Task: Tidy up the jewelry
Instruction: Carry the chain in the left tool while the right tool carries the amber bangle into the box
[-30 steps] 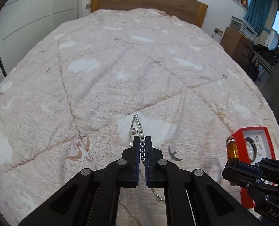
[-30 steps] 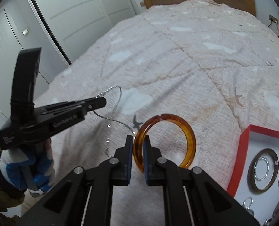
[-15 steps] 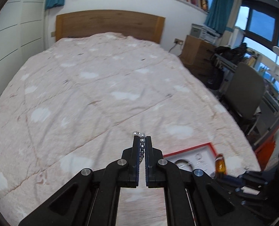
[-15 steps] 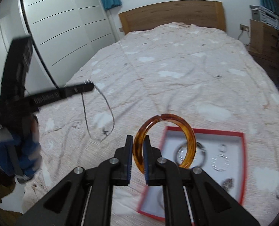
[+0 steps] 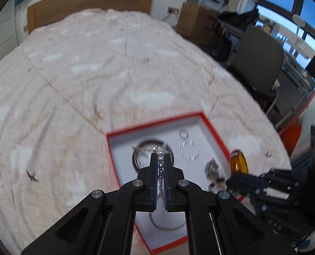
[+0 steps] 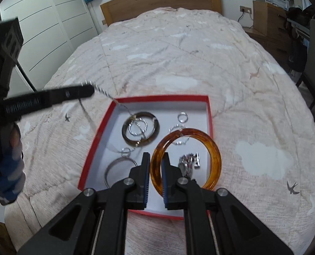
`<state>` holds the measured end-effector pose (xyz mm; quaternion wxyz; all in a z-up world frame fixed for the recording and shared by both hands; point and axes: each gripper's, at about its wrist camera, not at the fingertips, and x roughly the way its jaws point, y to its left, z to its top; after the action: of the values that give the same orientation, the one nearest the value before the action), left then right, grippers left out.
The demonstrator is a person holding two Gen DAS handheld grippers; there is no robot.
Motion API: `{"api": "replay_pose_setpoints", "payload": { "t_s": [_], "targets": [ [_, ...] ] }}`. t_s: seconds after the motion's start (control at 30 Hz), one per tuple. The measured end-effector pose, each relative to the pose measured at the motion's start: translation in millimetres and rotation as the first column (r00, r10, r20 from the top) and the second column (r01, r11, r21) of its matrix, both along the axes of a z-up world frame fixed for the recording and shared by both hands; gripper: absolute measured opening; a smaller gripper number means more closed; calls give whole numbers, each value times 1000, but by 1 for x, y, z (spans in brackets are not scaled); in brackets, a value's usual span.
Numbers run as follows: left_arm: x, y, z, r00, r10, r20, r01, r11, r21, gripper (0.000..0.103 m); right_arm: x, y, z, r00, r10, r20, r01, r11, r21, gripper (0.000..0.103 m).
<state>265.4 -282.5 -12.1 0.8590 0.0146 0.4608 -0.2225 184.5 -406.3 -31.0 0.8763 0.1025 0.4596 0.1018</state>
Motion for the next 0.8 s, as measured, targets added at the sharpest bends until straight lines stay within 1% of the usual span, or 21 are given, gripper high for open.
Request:
{"api": "replay_pose_setpoints", "payload": {
  "t_s": [0.17, 0.27, 0.43, 0.63, 0.7, 0.77, 0.8],
  "targets": [
    [-15, -6, -38, 997, -15, -74, 18, 999, 43, 4, -1, 4, -23, 998, 40, -41, -40, 999, 9, 9],
    [-22, -6, -52, 995, -10, -97, 15, 999, 51, 4, 0, 9, -33, 996, 58, -68, -58, 998, 6, 9],
    [-27, -3, -66, 992, -7, -126, 12, 999, 41, 4, 3, 11, -47, 991, 72, -112, -73, 997, -5, 9],
    [-30, 1, -74, 989, -4, -147, 8, 999, 31, 4, -1, 8, -49, 991, 54, -120, -54, 999, 0, 10],
    [-31, 3, -74, 989, -3, -149, 7, 1000, 27, 7, -3, 7, -49, 992, 42, -120, -42, 999, 1, 11],
    [-34, 3, -73, 990, -9, -141, 12, 1000, 25, 13, -5, 7, -48, 992, 31, -120, -31, 1000, 3, 11],
    [-35, 3, -72, 990, -12, -139, 16, 1000, 24, 19, -6, 7, -47, 992, 26, -121, -26, 1000, 1, 11]
  ]
}}
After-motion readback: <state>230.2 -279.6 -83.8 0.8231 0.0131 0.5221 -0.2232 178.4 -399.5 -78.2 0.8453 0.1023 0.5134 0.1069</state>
